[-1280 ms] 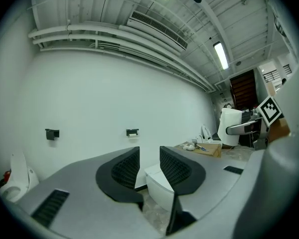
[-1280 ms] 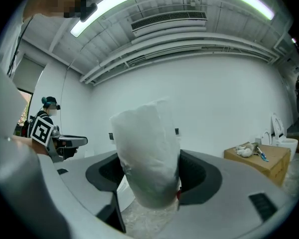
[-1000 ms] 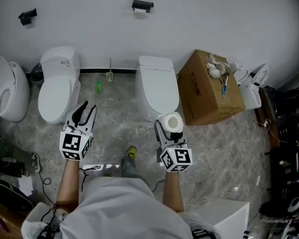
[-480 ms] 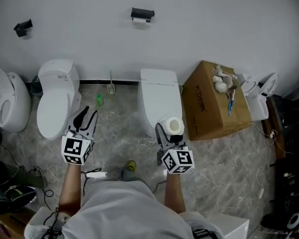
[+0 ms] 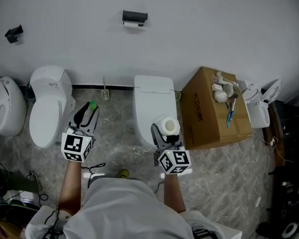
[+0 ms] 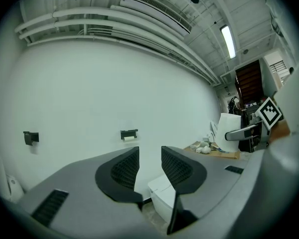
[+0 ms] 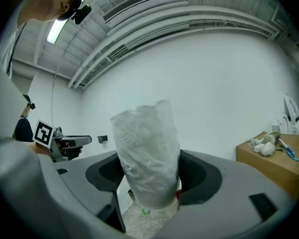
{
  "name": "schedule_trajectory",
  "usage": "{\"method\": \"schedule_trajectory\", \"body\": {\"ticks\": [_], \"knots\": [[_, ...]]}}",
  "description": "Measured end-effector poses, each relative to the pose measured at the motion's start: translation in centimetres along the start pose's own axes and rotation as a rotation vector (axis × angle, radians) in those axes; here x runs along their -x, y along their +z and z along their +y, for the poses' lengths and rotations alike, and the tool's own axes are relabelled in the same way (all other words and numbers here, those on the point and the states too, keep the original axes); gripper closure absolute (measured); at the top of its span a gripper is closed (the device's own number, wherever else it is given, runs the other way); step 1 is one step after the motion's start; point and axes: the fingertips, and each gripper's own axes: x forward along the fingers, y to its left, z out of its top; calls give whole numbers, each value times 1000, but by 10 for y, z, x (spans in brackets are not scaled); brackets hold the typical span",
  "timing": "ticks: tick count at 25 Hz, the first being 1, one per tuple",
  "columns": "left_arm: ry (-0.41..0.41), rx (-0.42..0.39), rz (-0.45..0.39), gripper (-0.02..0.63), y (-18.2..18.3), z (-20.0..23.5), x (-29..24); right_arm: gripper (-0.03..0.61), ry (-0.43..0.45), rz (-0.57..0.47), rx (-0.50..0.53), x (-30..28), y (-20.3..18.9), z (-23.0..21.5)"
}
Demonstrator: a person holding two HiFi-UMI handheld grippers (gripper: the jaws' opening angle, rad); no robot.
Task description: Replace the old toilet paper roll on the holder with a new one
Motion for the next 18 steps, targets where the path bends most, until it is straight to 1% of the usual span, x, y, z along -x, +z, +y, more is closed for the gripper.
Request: {"method": "schedule_trajectory", "body": {"ticks": [4, 8, 14, 18], "knots": [[10, -3, 13, 463, -3, -5, -23, 261, 21, 4, -4, -19, 1, -18], [32, -6, 29, 463, -8, -1, -41, 261, 30, 4, -23, -39, -1, -34], [44, -8, 32, 463, -13, 24, -72, 261, 15, 7, -44, -80, -3, -50], [40, -6, 26, 463, -16, 50, -103, 261, 1, 5, -45, -119, -2, -57]]}}
